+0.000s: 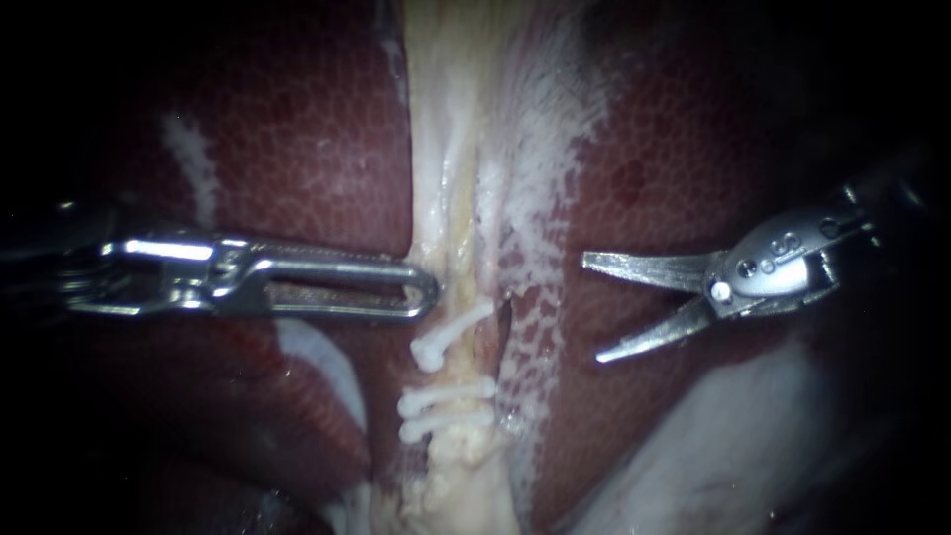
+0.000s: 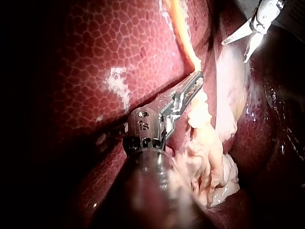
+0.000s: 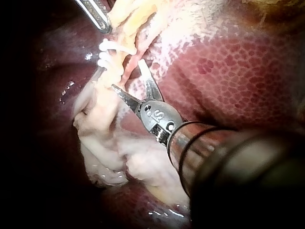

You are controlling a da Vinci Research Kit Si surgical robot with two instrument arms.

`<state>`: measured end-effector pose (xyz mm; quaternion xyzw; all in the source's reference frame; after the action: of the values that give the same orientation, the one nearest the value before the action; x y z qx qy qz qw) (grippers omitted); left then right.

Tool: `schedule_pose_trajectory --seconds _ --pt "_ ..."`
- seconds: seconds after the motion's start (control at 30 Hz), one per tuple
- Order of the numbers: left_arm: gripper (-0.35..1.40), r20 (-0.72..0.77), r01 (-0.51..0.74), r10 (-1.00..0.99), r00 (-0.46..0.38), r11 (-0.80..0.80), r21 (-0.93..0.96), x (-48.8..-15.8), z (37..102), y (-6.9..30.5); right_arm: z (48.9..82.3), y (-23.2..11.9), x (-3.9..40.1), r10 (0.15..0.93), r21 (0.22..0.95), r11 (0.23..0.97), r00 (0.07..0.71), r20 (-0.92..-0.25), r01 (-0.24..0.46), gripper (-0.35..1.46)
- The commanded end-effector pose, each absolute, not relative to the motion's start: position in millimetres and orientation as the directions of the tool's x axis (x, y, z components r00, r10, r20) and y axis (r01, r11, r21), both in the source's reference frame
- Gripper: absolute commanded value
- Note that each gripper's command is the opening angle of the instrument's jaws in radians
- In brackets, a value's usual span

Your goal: Go to the cutting position left tube

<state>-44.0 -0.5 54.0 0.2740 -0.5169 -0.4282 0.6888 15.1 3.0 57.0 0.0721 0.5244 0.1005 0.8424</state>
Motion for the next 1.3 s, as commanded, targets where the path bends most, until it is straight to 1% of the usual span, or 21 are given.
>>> schedule_pose_trajectory --seconds 0.03,0.2,0.37,0.5,0.57,0.7,0.8,0.9,1.1,1.23,1.3 --pt "-0.35 0.478 0.306 -0.873 0.1 0.484 0.82 -44.0 54.0 -0.5 57.0 3.0 15.1 0.245 0.227 0.969 0.43 -0.869 -0.094 1.44" --pt "-0.35 0.477 0.305 -0.873 0.1 0.483 0.821 -43.9 53.5 -0.6 57.4 2.7 15.0 0.236 0.233 0.971 0.424 -0.874 -0.061 1.42" --pt "-0.35 0.472 0.302 -0.876 0.099 0.479 0.824 -43.6 52.2 -0.4 58.0 2.1 15.0 0.267 0.276 0.96 0.444 -0.855 -0.046 1.36" --pt "-0.35 0.466 0.297 -0.879 0.1 0.473 0.829 -42.9 50.5 0.1 58.6 1.0 15.1 0.281 0.315 0.949 0.43 -0.858 0.008 1.31" --pt "-0.35 0.465 0.291 -0.881 0.092 0.47 0.833 -42.4 49.7 0.5 58.9 0.5 15.3 0.301 0.344 0.939 0.427 -0.853 0.025 1.27" --pt "-0.35 0.463 0.285 -0.883 0.074 0.464 0.839 -41.4 48.2 1.2 59.5 -0.7 16.3 0.318 0.381 0.923 0.444 -0.837 0.057 1.2" --pt "-0.35 0.462 0.287 -0.885 0.06 0.459 0.841 -40.6 46.9 1.6 60.3 -2.0 17.5 0.344 0.423 0.903 0.455 -0.821 0.08 1.15" --pt "-0.35 0.47 0.285 -0.881 0.053 0.465 0.839 -40.0 45.7 1.9 61.1 -2.9 18.8 0.367 0.457 0.883 0.453 -0.813 0.104 1.09" --pt "-0.35 0.47 0.285 -0.881 0.046 0.463 0.839 -39.8 45.3 2.0 62.1 -3.4 20.5 0.394 0.495 0.859 0.447 -0.803 0.132 0.99" --pt "-0.35 0.47 0.285 -0.881 0.046 0.463 0.839 -39.9 45.2 2.0 62.4 -3.3 21.2 0.404 0.511 0.847 0.445 -0.799 0.149 0.87" --pt "-0.35 0.47 0.286 -0.881 0.046 0.463 0.839 -39.9 45.2 2.0 62.5 -3.2 21.5 0.407 0.515 0.844 0.445 -0.797 0.151 0.87"
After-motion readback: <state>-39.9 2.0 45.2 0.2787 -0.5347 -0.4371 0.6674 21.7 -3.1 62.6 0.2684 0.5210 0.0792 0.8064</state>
